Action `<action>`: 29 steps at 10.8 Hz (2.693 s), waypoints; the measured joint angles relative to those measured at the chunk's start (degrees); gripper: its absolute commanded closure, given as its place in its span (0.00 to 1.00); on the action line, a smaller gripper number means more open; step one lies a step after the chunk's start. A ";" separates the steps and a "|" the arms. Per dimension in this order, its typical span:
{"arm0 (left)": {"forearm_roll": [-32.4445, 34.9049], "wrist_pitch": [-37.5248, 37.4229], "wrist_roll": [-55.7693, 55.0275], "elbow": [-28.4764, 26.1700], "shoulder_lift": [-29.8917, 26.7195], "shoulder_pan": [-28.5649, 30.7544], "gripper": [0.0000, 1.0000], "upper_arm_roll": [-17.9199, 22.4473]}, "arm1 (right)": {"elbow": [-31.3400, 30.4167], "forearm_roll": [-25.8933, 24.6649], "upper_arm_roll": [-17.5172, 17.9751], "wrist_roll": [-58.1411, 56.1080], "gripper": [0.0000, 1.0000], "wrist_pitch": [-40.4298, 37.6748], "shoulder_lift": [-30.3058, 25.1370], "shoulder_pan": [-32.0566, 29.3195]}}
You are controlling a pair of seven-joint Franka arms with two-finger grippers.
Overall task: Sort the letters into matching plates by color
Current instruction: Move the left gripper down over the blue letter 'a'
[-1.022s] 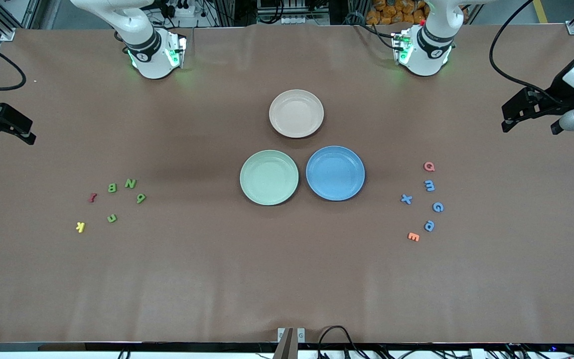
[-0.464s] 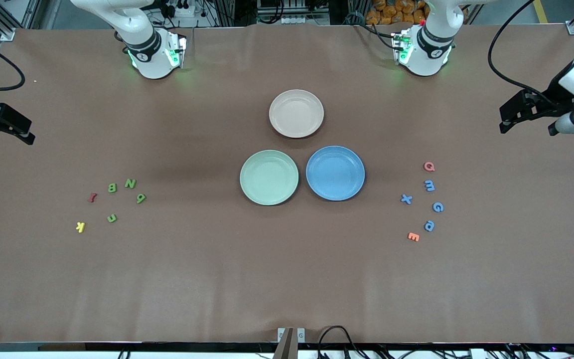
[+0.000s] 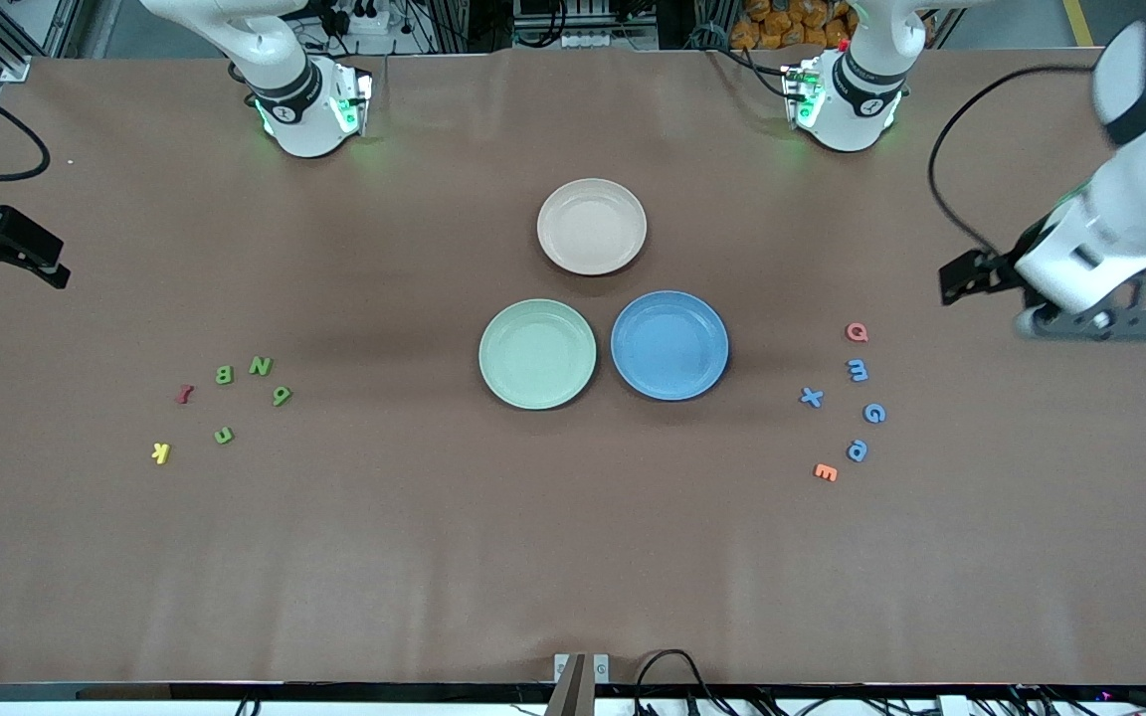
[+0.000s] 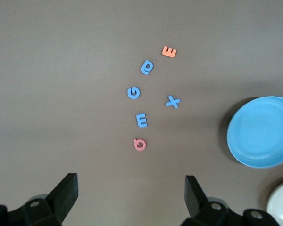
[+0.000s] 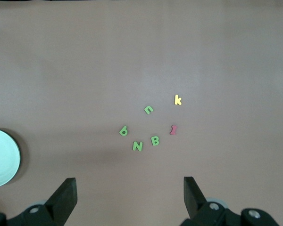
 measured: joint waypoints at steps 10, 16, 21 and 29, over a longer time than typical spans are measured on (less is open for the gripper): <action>1.99 26.20 0.40 -13.25 11.99 1.66 0.00 0.94 | -0.02 0.00 -0.01 0.00 0.00 -0.01 0.00 -0.02; 2.34 29.00 -8.26 -13.73 16.02 1.83 0.00 3.50 | -0.02 0.00 -0.01 0.00 0.00 -0.01 0.00 -0.03; 6.61 35.60 -9.34 -13.98 20.68 -0.30 0.00 3.45 | -0.02 0.00 -0.01 -0.01 0.00 -0.01 0.00 -0.04; 6.85 43.08 -2.03 -13.84 27.06 -0.27 0.00 3.53 | -0.02 0.00 -0.03 -0.01 0.00 0.04 0.00 -0.06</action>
